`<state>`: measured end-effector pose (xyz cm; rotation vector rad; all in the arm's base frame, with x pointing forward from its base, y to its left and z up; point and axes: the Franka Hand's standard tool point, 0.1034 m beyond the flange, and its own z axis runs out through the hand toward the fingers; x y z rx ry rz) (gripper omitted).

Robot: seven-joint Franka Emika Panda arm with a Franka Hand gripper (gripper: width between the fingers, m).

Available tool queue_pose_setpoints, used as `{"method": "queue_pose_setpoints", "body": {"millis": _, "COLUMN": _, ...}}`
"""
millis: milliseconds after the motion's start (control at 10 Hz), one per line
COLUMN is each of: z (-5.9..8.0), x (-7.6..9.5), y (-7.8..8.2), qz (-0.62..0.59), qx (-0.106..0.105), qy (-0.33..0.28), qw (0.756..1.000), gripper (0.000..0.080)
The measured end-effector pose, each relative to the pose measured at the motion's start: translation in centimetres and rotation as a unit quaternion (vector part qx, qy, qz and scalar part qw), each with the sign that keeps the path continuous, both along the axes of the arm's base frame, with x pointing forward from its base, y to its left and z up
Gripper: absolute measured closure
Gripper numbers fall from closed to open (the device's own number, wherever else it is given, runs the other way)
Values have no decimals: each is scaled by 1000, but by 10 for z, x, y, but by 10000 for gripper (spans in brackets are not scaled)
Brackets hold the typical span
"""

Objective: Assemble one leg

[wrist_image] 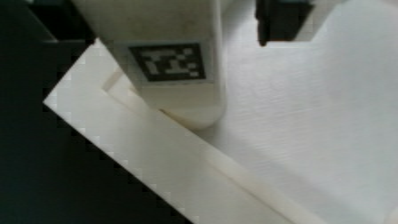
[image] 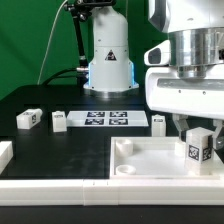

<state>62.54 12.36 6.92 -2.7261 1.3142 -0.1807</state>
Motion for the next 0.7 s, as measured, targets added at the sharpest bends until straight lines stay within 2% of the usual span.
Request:
{"method": "queue_pose_setpoints", "body": {"millis": 100, "z": 1, "x": -3, "y": 4, "qz": 22, "qx": -3, "qy": 20, "qw": 1000, "gripper": 212}}
{"method": "queue_pose_setpoints", "body": {"millis": 200, "z": 5, "x": 0, "y": 3, "qz": 83, "qx": -11, "qy": 21, "qw": 996, "gripper": 212}}
{"method": "queue_pose_setpoints", "body": {"millis": 300, "z": 5, "x": 0, "y": 1, "qz": 169, "qx": -25, "qy": 25, "qw": 985, "gripper": 162}}
{"method": "queue_pose_setpoints", "body": {"millis": 400, "z": 5, "x": 1, "y": 0, "qz": 229, "qx": -33, "qy": 30, "qw": 972, "gripper": 153}}
{"method": "queue_pose_setpoints", "body": {"millis": 700, "z": 5, "x": 5, "y": -5, "qz": 377, "qx": -55, "qy": 33, "qw": 924, "gripper": 151}}
